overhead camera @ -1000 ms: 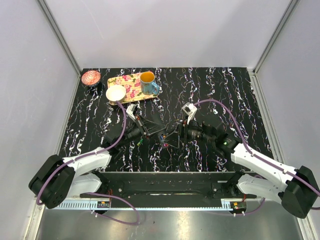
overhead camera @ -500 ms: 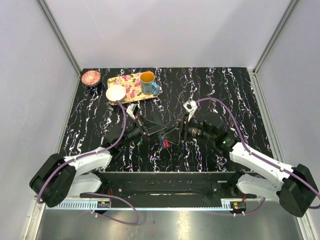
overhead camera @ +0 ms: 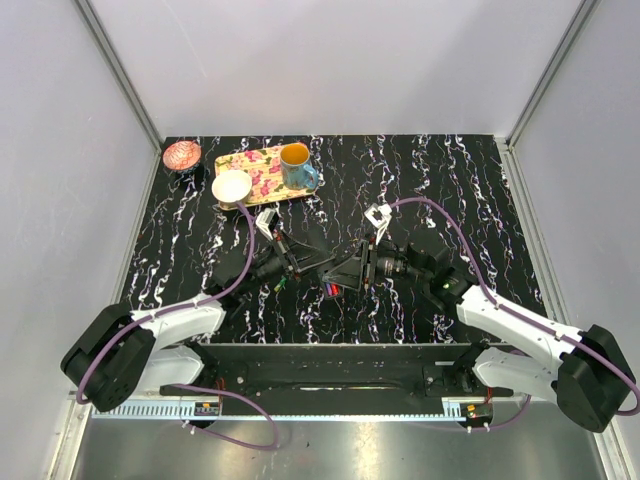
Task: Load the batteries into the remote control
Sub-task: Load the battery into the remote control.
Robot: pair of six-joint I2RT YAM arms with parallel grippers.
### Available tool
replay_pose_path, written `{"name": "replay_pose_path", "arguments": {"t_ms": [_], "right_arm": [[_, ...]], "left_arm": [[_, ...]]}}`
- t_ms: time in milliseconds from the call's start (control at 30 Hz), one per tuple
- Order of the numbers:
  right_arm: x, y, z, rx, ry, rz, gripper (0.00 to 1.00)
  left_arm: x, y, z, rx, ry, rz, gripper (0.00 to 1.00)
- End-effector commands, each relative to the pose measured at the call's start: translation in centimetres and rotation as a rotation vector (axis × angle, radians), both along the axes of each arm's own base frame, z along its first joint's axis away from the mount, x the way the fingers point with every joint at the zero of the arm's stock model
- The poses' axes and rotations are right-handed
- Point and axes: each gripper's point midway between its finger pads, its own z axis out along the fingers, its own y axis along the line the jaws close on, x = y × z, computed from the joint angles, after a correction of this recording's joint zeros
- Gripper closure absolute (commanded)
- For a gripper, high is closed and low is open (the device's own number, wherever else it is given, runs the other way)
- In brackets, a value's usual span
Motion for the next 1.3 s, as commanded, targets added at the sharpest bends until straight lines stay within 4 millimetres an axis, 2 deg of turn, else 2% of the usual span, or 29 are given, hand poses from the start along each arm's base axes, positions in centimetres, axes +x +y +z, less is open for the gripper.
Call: {"name": "replay_pose_path", "arguments": {"t_ms": [0,167,333,433,533,567,700,800,1267], "right_arm": [[0.0,-0.5,-3.2,-0.092,0.064,0.004,0.58],[-0.2,-0.6,-3.7,-0.113,0.079,0.007,0.7],[-0.2,-0.8,-4.2,-0.141,0.075,0.001,0.94],[-0.1,-0.9,-4.2,-0.144,0.075,-0.006,0.98],[0.0,-0.7,-3.6,-0.133,0.079,-0.009,0.8],[0.1,-0.7,-3.4,-0.129,0.083,-0.009,0.66],[0.2,-0.4,-2.4,-0.11,0.098,-0.016,0.5],[0.3,-0.4,-2.1,-0.103,0.112,-0.023,0.45],[-0.3,-0.3,-0.3,-0.05,0.138,-0.006,0.34]], "left_arm": [[-1.4,0.8,6.1,-0.169,-0.148,-0.019,1.0],[-1.4,0.9,6.2,-0.161,-0.156,-0.012,1.0],[-1.6,0.9,6.6,-0.164,-0.161,-0.017,1.0],[-1.5,0.9,6.3,-0.149,-0.161,-0.015,1.0],[-1.3,0.7,5.6,-0.122,-0.153,-0.013,1.0],[-1.3,0.6,5.3,-0.114,-0.149,-0.013,1.0],[-1.1,0.5,4.1,-0.081,-0.133,-0.008,1.0],[-0.9,0.4,3.4,-0.053,-0.125,-0.005,1.0],[0.0,-0.1,0.9,0.049,-0.081,0.019,1.0]]}}
